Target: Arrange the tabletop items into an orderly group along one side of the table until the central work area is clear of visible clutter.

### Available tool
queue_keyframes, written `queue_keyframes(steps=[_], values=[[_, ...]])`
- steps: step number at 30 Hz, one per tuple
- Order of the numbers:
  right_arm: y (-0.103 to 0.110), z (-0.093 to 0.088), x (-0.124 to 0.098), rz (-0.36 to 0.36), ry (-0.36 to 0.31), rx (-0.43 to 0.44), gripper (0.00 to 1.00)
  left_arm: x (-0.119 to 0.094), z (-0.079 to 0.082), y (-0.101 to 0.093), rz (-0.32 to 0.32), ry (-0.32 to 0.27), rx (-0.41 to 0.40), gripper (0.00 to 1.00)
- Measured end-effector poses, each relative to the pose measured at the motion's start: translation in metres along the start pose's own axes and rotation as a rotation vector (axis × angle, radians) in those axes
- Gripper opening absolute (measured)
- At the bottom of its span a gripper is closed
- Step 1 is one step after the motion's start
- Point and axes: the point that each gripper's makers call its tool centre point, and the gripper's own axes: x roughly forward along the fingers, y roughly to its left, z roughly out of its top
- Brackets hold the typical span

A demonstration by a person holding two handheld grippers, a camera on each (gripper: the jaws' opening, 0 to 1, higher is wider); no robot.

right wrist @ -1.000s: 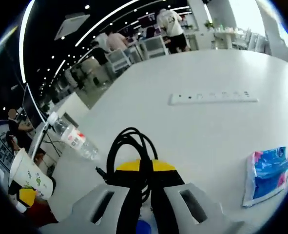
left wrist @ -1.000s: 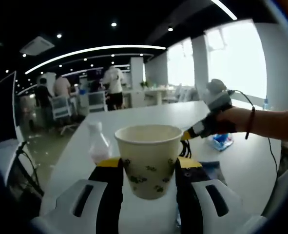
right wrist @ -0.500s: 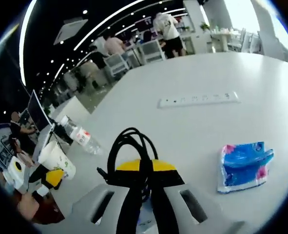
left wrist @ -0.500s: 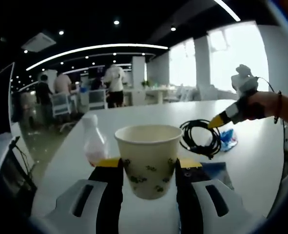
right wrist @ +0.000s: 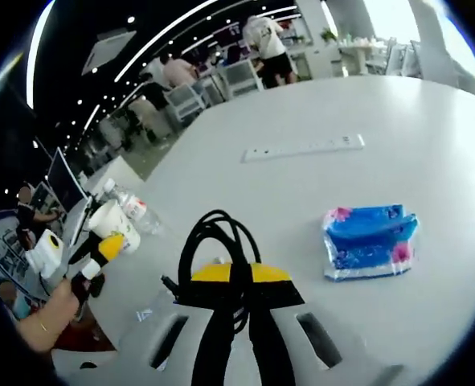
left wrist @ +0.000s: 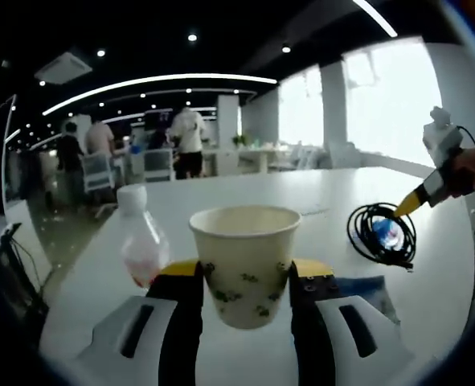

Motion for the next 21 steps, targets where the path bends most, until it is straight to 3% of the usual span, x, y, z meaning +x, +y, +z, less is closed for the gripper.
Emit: queue_keyframes(steps=[10, 21], values=[[-0.024, -0.020, -0.024, -0.038, 0.038, -0.012, 0.04, 0.025, -0.011, 0.002, -0.001, 0.001, 0.018, 0.40], [-0.046, -0.050, -0.032, -0.079, 0.101, -0.016, 0.05, 0.051, -0.016, 0.009, 0.024, -0.014, -0.007, 0.40]])
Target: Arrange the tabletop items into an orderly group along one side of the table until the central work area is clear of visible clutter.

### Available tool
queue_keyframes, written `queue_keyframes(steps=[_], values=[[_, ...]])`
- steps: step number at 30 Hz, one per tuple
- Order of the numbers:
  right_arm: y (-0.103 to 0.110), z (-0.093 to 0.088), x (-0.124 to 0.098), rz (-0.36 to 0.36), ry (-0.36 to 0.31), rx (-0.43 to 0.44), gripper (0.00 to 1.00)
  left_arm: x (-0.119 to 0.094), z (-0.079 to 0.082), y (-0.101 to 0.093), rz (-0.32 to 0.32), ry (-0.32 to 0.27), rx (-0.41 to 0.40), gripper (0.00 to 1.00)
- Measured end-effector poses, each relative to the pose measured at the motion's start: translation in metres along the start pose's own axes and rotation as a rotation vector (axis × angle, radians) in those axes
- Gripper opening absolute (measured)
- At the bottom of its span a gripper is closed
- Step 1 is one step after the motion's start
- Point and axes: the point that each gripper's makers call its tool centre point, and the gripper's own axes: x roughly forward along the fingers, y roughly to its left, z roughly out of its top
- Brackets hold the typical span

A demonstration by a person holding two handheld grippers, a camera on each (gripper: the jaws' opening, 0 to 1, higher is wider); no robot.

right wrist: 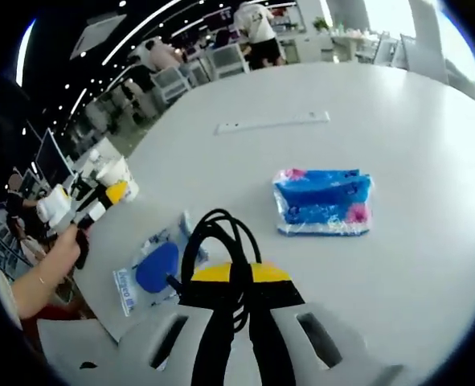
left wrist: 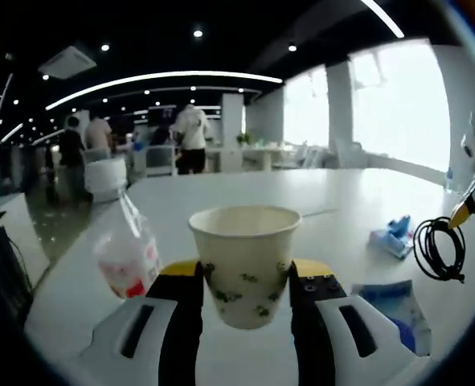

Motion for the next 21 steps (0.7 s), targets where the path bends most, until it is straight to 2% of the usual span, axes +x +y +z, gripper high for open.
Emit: queue_keyframes(steps=[7, 11, 17, 21], values=[[-0.008, -0.021, 0.005, -0.011, 0.053, 0.003, 0.05, 0.008, -0.008, 0.000, -0.002, 0.007, 0.029, 0.40], [-0.011, -0.028, 0.008, -0.015, 0.070, 0.000, 0.05, 0.011, -0.011, 0.002, 0.004, 0.001, 0.018, 0.40], [-0.014, -0.034, 0.011, -0.016, 0.082, 0.008, 0.05, 0.016, -0.017, 0.010, 0.021, 0.004, 0.027, 0.40], [-0.013, -0.032, 0.012, 0.015, 0.074, 0.043, 0.02, 0.017, -0.021, 0.012, 0.024, -0.004, 0.026, 0.40]])
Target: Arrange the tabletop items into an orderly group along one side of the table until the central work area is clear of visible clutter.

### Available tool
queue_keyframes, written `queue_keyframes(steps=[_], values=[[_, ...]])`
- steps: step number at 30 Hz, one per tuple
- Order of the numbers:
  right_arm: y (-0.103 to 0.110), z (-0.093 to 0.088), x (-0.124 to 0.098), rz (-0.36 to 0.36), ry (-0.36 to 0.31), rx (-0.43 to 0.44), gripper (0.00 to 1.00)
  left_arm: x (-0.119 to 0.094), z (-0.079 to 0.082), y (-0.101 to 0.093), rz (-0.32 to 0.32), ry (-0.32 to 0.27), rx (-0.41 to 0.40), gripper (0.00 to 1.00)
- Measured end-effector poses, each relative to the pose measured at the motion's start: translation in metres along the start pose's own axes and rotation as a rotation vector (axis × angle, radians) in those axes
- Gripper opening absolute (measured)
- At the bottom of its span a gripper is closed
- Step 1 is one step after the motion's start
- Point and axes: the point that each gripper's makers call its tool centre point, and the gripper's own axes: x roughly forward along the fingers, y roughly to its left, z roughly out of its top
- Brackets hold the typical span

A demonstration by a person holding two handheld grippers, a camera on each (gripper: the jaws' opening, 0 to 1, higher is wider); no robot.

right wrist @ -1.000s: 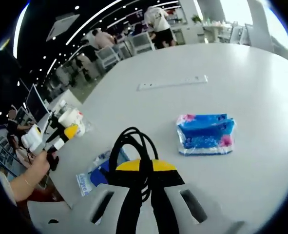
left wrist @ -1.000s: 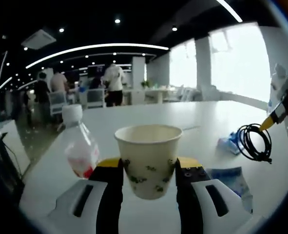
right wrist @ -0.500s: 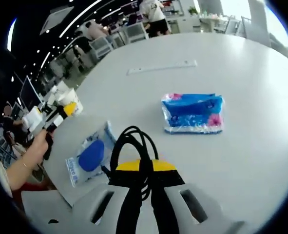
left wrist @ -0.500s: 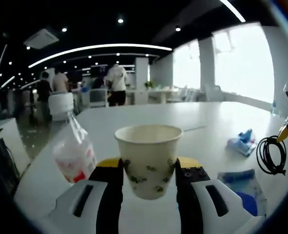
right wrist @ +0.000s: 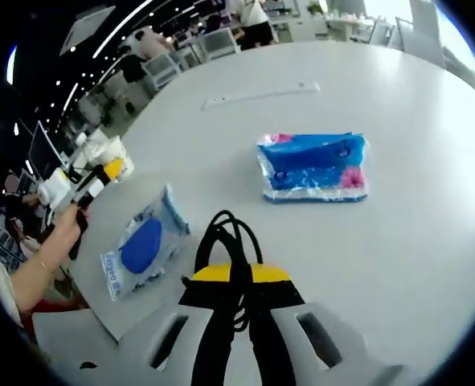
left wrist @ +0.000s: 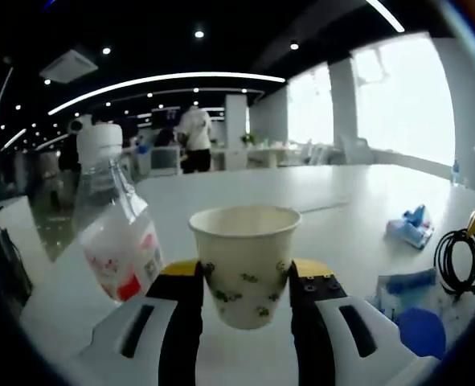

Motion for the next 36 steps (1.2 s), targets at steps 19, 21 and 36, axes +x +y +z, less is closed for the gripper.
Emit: queue_keyframes(steps=[19, 21, 36], values=[[-0.023, -0.004, 0.013, -0.073, -0.019, -0.015, 0.02, -0.004, -0.031, 0.005, 0.024, 0.051, 0.008, 0.40], [-0.024, -0.004, 0.014, -0.074, -0.021, -0.011, 0.02, -0.003, -0.036, 0.006, 0.027, 0.066, -0.001, 0.40], [-0.031, -0.008, 0.020, -0.089, -0.036, 0.001, 0.02, 0.004, -0.034, 0.006, 0.020, 0.065, -0.004, 0.40]])
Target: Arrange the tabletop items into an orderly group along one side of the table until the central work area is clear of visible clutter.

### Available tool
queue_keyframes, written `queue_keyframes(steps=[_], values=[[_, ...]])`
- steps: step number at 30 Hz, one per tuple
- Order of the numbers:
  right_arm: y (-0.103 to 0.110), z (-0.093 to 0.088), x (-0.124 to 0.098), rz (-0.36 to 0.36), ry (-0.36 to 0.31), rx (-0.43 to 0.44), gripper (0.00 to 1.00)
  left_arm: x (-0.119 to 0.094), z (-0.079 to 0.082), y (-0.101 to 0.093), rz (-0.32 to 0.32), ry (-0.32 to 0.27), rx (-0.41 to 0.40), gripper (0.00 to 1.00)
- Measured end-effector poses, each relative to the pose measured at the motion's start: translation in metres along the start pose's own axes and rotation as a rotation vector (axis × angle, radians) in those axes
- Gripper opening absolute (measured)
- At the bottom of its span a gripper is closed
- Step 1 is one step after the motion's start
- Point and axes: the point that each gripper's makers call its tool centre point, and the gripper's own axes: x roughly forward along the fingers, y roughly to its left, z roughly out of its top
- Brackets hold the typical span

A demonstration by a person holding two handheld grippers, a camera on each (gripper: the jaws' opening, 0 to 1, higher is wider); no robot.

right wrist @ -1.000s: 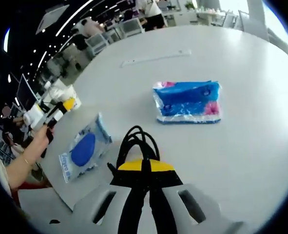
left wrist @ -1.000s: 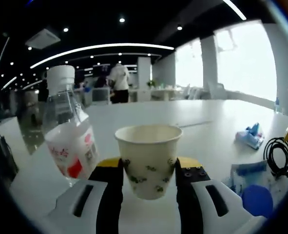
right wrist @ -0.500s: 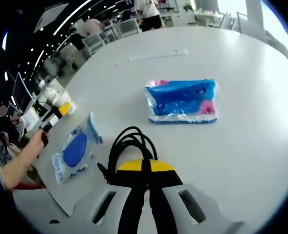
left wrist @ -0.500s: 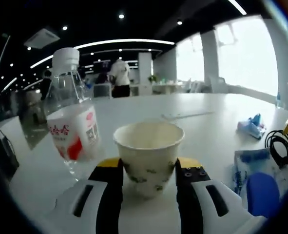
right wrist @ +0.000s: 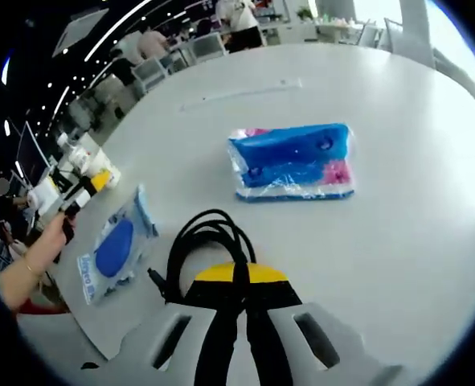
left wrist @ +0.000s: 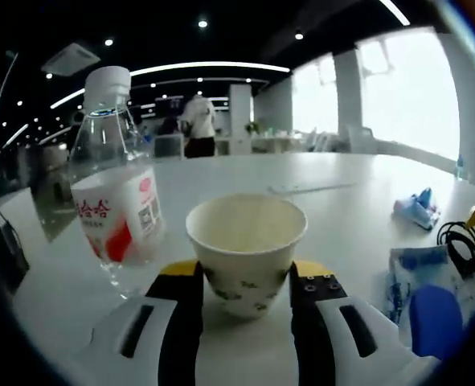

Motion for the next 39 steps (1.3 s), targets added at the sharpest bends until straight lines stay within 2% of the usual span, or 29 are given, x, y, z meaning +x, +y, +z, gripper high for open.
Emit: queue_keyframes(steps=[6, 9, 13, 19, 27, 31, 36, 39], values=[[-0.001, 0.000, 0.003, -0.004, -0.005, -0.003, 0.02, 0.001, -0.001, -0.001, 0.002, 0.013, -0.006, 0.41], [-0.003, -0.001, 0.005, -0.011, -0.002, -0.009, 0.02, 0.000, 0.002, 0.002, 0.018, 0.005, -0.015, 0.52], [-0.003, -0.003, 0.008, 0.002, -0.009, -0.011, 0.03, -0.003, 0.003, -0.001, 0.005, 0.013, -0.040, 0.57], [0.000, -0.001, 0.008, 0.011, -0.023, -0.027, 0.06, -0.007, -0.004, -0.009, -0.022, 0.076, -0.089, 0.71], [0.016, 0.016, 0.002, 0.043, -0.096, -0.081, 0.38, -0.015, -0.002, -0.011, -0.032, 0.103, -0.100, 0.78], [0.026, 0.023, -0.001, 0.070, -0.122, -0.112, 0.50, -0.024, -0.003, -0.020, -0.066, 0.134, -0.118, 0.83], [0.036, 0.031, -0.005, 0.076, -0.158, -0.147, 0.66, -0.042, 0.001, -0.032, -0.102, 0.160, -0.094, 0.94], [0.044, 0.034, -0.009, 0.100, -0.174, -0.153, 0.71, -0.051, 0.004, -0.036, -0.111, 0.173, -0.094, 0.99]])
